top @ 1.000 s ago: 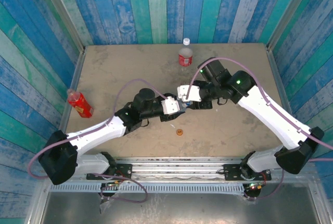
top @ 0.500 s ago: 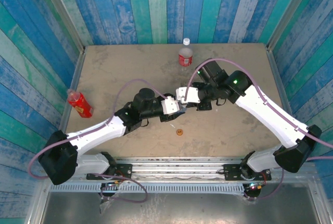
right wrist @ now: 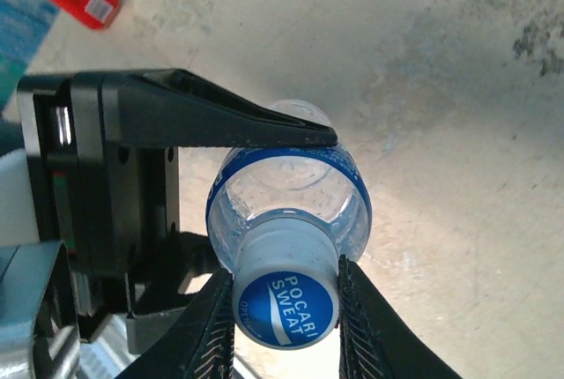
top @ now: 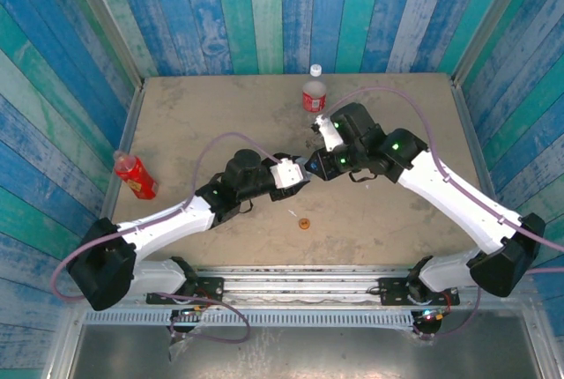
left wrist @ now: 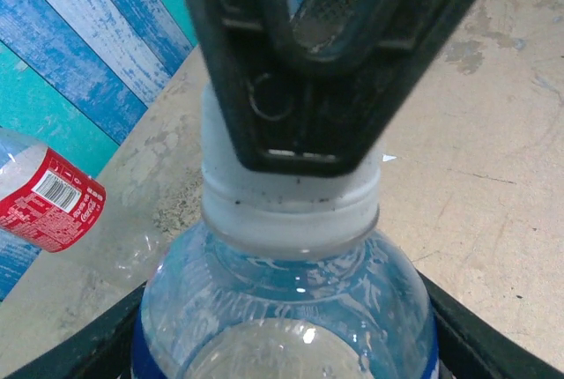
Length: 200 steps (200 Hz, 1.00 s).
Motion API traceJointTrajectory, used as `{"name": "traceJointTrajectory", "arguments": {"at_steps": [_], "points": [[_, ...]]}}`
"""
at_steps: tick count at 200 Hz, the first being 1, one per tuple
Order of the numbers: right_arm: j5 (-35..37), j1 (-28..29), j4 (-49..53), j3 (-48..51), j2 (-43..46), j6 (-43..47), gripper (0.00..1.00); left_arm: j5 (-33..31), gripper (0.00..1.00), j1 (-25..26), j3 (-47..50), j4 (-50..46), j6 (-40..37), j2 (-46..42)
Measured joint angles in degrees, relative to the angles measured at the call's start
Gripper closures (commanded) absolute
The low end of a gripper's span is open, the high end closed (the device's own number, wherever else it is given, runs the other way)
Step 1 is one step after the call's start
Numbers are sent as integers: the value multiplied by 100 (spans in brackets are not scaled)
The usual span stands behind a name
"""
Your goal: Screw on the bottle caps
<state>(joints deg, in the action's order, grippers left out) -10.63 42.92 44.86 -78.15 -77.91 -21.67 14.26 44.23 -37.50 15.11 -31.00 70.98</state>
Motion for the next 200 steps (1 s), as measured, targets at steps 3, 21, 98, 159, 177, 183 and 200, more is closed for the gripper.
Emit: {"name": "traceJointTrajectory", "arguments": {"at_steps": [3,21,98,159,177,183,200], "points": [[-4,-9,-22,24,24,-68,88,2,100,2,0,0,-2,0],[-48,-48,-109,114,133,-155,66,37,100,13,0,50,55,0],[-535,-181,-74,389,1226,3388,43,1346,100,-442,0,577,870,-2],[-1019,-175,-1126,1231,1499,4054,46,2848,99,-713,-33,1019,1613,120],[-1207,-175,-1628,1534,1484,3893,49,3080,95,-710,-120,1010,1672,208],[-1279,-175,-1781,1587,1471,3823,50,3143,94,-710,-162,1008,1681,238],[-1456,-170,-2321,1707,1410,3593,59,3265,90,-713,-243,999,1696,280]]}}
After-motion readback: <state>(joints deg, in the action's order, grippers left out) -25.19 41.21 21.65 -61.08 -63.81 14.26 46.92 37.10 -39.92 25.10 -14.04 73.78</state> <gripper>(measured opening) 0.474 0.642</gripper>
